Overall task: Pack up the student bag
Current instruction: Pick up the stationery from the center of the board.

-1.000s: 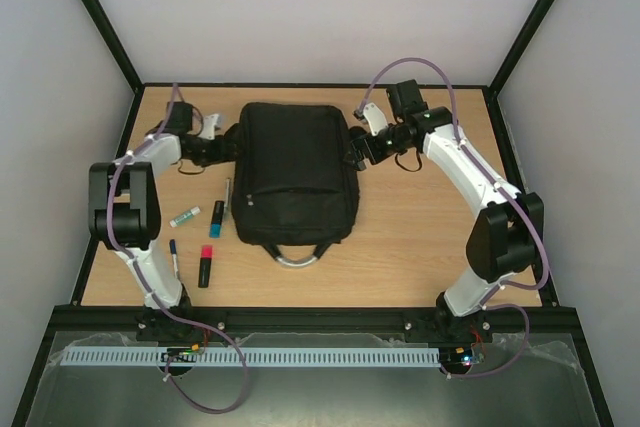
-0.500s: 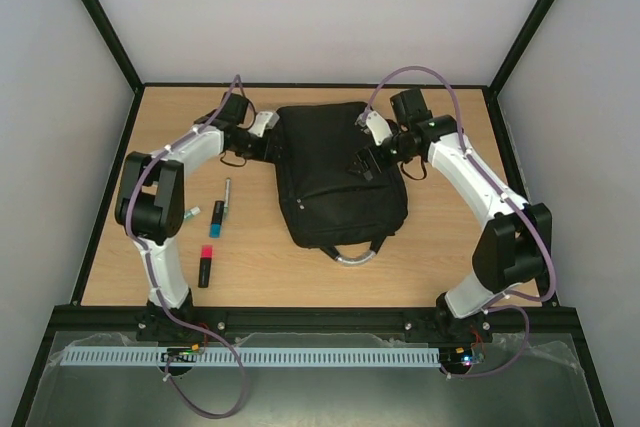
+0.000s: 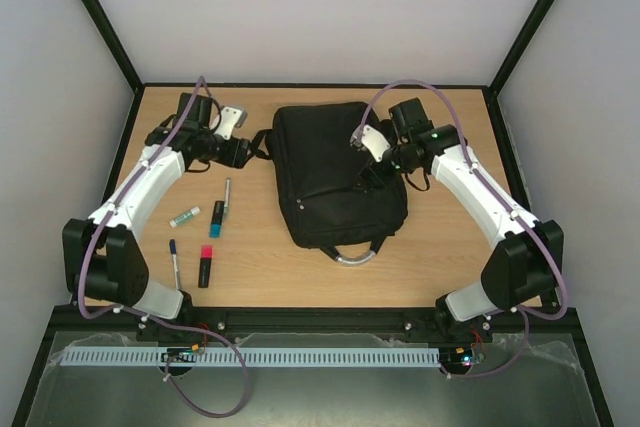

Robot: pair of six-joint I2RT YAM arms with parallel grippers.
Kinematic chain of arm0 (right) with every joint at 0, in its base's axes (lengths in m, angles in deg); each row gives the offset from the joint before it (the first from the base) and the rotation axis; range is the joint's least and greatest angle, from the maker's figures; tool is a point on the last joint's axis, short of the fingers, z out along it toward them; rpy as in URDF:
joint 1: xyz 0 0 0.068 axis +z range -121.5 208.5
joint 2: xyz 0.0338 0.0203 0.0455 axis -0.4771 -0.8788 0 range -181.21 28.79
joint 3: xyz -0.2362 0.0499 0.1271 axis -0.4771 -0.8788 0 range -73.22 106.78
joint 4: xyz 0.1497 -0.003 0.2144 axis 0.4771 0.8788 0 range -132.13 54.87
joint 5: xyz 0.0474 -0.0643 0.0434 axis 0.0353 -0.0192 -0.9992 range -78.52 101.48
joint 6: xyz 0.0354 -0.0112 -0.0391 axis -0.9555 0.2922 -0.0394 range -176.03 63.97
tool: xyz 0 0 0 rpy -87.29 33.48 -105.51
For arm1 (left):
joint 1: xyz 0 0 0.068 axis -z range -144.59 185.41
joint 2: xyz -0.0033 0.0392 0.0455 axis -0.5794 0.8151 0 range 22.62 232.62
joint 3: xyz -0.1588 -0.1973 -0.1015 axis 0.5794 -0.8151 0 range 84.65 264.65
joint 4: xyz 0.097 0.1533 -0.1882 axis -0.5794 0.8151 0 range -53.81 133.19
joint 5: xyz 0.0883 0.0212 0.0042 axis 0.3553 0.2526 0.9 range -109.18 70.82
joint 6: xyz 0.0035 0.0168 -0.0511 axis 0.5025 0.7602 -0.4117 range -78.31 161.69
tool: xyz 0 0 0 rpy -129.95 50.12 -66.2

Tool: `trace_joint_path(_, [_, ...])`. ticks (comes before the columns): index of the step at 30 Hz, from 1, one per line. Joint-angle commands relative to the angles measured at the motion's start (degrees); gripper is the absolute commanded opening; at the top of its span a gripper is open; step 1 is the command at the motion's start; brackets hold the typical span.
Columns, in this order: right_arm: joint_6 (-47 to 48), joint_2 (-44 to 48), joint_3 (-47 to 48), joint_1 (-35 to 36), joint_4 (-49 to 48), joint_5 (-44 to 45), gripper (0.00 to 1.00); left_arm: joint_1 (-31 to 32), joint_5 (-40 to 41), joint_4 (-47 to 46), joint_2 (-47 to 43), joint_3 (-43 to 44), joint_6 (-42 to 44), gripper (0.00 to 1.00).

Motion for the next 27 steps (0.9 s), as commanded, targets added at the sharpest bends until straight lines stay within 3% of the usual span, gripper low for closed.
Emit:
trace_joint_path(1, [-1.06,2.21,-1.94,1.92,-1.56,3.35,0.99,0.17,8.30,9.81,-2.12,-2.06,2.71,0.66])
trace_joint_path(5, [-7.07,2.61,-5.10,2.02,-5.66,6.96,0.99,0.17,12.22,10.76,-5.42,-6.11,5.74,0.66])
trace_joint_path(11, [-6.94,5.40,-9.52,2.02,-6.29,7.42,0.99,-0.44,18.98,12.79,-8.33,-12.70,10.39,0.72])
trace_joint_path(12, [-6.49,5.95,-10.41,2.02,-6.12,7.25,0.99,-0.89,19.11,13.13,-8.77,-13.58,10.80,0.74])
trace_joint_path(13, [-5.26,6.48,-11.43,2.02,-5.92,6.63,0.99,-1.33,19.38,13.21,-9.34,-14.46,10.73,0.92])
trace_joint_path(14, [-3.35,6.82,-12.11,2.02,-5.34,5.91,0.99,-1.79,19.98,13.23,-10.00,-15.09,10.39,0.98])
trace_joint_path(22, [-2.40,7.22,-12.96,2.02,-6.49,8.51,0.99,-3.90,22.87,15.25,-10.76,-14.98,10.88,0.99])
trace_joint_path(27, [-2.20,6.72,-13.53,2.02,-5.76,6.02,0.99,-5.12,16.01,16.72,-11.87,-15.42,13.49,0.99])
